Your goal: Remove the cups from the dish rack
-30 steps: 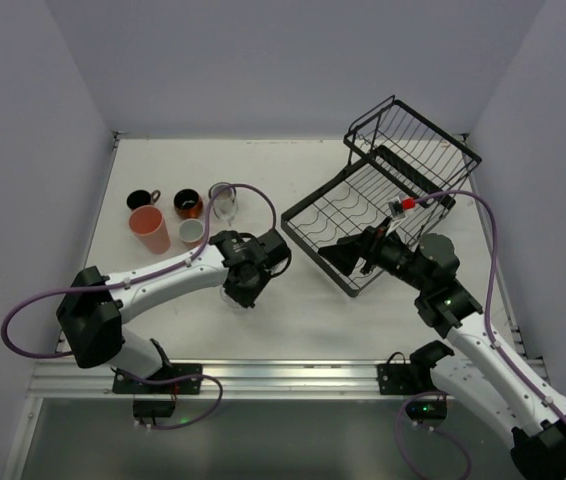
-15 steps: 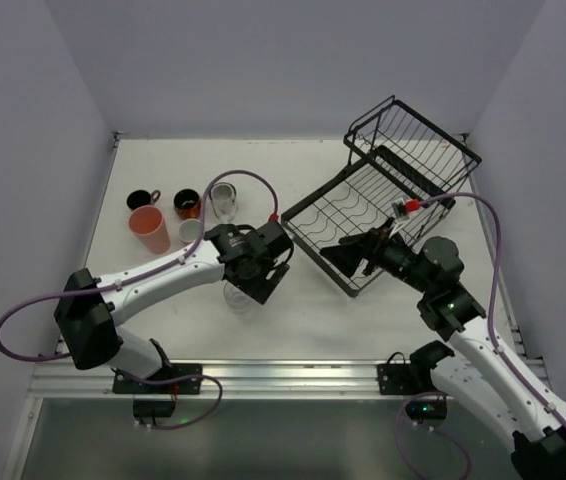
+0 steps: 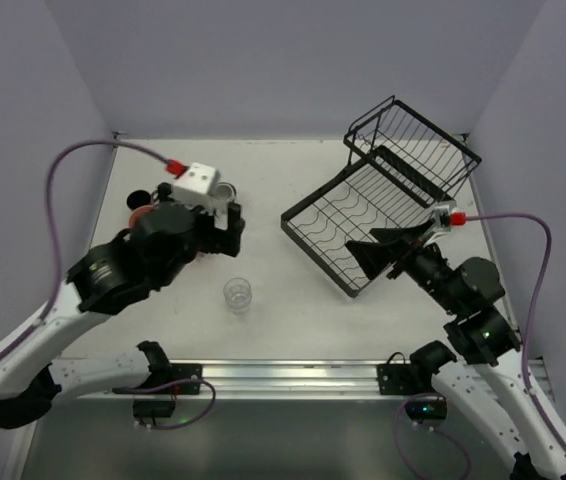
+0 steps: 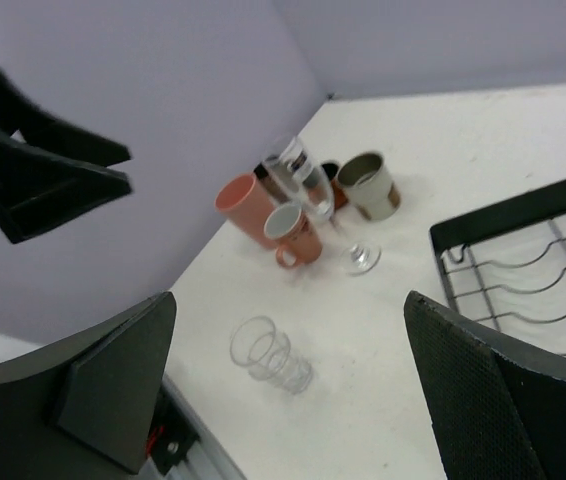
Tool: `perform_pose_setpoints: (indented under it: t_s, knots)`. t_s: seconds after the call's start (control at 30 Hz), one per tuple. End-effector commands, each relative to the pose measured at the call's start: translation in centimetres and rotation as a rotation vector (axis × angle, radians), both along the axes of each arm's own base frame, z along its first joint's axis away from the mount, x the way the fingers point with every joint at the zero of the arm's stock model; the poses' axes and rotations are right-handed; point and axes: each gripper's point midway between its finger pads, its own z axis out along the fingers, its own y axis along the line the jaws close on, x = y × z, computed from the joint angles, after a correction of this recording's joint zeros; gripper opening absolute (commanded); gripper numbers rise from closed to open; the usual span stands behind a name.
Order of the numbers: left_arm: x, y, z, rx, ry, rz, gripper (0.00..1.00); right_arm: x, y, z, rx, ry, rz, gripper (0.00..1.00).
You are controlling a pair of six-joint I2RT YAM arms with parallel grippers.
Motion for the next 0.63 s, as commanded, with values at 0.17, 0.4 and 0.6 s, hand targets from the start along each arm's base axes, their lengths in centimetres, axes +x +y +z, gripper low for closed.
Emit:
perform_pose_setpoints:
  t_s: [0.17, 0.4, 0.6]
  knots:
    - [-3.1, 11.0, 6.8, -0.367, -0.355, 0.256, 1.00, -3.2, -9.8, 6.7, 0.044, -0.226, -0.410, 0.99]
    - [-6.2, 17.2, 3.6, -0.529, -0.375, 0.396, 1.00, -4.5, -13.1, 4.3, 0.158, -0.214, -0.545, 0.99]
    - [-6.6, 17.6, 3.8, -0.562, -0.428, 0.362, 1.00, -3.4, -12.9, 3.3, 0.189, -0.197, -0.562, 0.99]
